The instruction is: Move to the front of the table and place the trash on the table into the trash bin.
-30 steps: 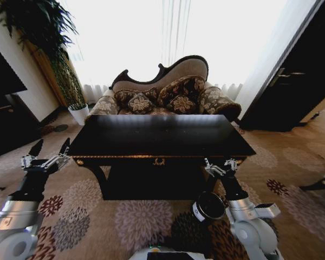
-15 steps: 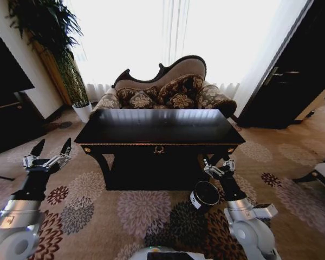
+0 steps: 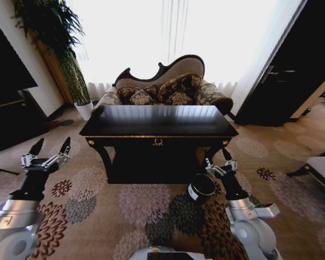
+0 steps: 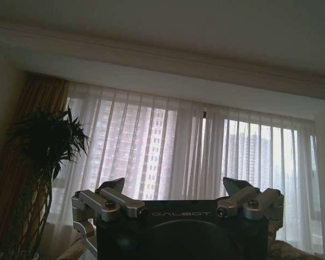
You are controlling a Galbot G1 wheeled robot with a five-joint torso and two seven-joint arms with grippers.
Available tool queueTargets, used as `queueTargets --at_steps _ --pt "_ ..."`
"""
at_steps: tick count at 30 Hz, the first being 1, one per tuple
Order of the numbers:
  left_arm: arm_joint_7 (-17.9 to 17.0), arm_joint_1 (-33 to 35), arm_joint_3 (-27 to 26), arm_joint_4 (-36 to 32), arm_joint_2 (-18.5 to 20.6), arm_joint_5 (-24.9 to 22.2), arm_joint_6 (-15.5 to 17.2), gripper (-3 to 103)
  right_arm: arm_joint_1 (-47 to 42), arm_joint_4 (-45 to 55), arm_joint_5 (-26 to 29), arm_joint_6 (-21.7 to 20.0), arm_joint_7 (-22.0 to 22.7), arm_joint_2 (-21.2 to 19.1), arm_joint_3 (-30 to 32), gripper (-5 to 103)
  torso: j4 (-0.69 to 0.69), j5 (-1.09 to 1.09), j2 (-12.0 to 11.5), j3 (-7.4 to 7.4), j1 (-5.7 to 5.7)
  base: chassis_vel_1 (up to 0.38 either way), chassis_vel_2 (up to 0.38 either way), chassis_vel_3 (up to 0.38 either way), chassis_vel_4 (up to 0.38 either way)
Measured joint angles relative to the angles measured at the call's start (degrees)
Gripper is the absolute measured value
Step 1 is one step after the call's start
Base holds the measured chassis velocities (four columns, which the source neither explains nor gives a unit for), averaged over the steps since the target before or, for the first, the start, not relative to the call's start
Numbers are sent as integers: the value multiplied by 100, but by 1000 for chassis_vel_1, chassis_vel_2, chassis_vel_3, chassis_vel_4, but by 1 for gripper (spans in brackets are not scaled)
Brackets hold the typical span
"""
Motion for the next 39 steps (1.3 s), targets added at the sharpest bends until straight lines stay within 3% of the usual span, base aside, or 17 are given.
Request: queueTargets --at_steps 26,39 --pt "59 -1 69 13 -42 82 -18 100 107 -146 8 0 -19 -9 -13 100 0 1 -2 2 5 215 -212 -215 211" --pt "98 -5 117 12 -76 126 -40 100 113 -217 5 57 -98 -7 -26 100 -1 1 -5 4 10 61 -61 -56 53"
